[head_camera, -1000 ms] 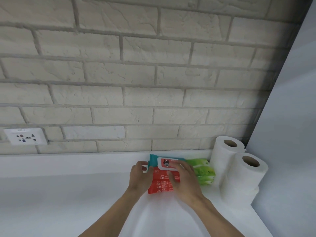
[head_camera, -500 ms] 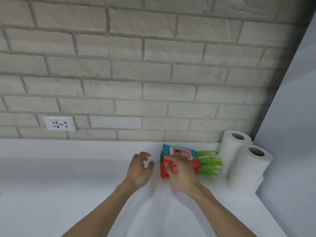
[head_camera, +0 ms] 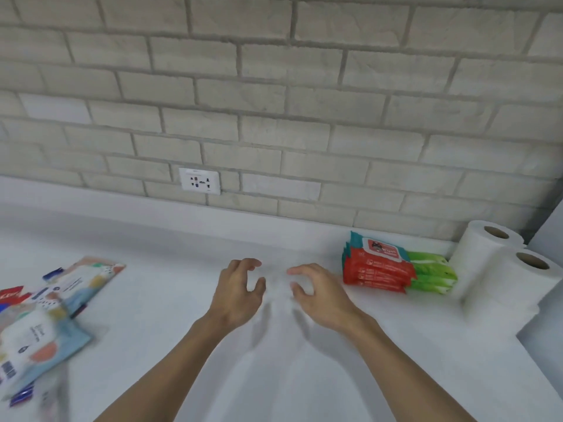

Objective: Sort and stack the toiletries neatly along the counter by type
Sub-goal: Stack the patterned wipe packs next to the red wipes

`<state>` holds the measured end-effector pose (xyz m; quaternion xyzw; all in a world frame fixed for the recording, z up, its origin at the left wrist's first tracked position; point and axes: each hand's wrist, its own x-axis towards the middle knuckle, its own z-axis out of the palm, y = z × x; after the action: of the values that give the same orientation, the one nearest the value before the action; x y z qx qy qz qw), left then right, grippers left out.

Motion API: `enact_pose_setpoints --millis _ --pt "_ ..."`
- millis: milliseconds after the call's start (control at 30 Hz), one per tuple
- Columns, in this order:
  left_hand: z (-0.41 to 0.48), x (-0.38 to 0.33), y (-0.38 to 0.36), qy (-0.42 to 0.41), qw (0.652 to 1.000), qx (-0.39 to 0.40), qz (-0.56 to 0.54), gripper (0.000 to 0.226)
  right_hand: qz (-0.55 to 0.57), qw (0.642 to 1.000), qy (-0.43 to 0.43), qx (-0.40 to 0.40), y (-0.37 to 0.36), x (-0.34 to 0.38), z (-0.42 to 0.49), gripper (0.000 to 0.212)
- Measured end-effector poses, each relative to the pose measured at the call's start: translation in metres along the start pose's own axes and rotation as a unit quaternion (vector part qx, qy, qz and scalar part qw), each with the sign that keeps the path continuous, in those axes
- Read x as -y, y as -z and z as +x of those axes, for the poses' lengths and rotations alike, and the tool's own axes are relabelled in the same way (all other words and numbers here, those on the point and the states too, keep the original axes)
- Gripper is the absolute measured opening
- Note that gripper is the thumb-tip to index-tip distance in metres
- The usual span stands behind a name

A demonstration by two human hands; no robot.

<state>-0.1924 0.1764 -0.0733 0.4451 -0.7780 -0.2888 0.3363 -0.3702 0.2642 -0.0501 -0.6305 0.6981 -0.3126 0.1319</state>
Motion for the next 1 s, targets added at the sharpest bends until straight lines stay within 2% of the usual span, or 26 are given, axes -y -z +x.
enact_pose_setpoints --millis 300,833,1000 --pt "-0.038 0.078 0.068 0.038 0.999 -0.012 0.032 0.031 0.055 0.994 0.002 0.099 -0.070 0.067 0.004 0.029" --pt "-0.049 0.199 0.223 0.089 0.989 0.011 0.117 0.029 0.114 0.978 -0.009 0.175 -0.219 0.191 0.028 0.023" --pt "-0.045 0.225 0.265 0.130 0.981 0.040 0.139 0.033 0.101 0.977 -0.013 0.188 -0.257 0.225 0.035 0.031"
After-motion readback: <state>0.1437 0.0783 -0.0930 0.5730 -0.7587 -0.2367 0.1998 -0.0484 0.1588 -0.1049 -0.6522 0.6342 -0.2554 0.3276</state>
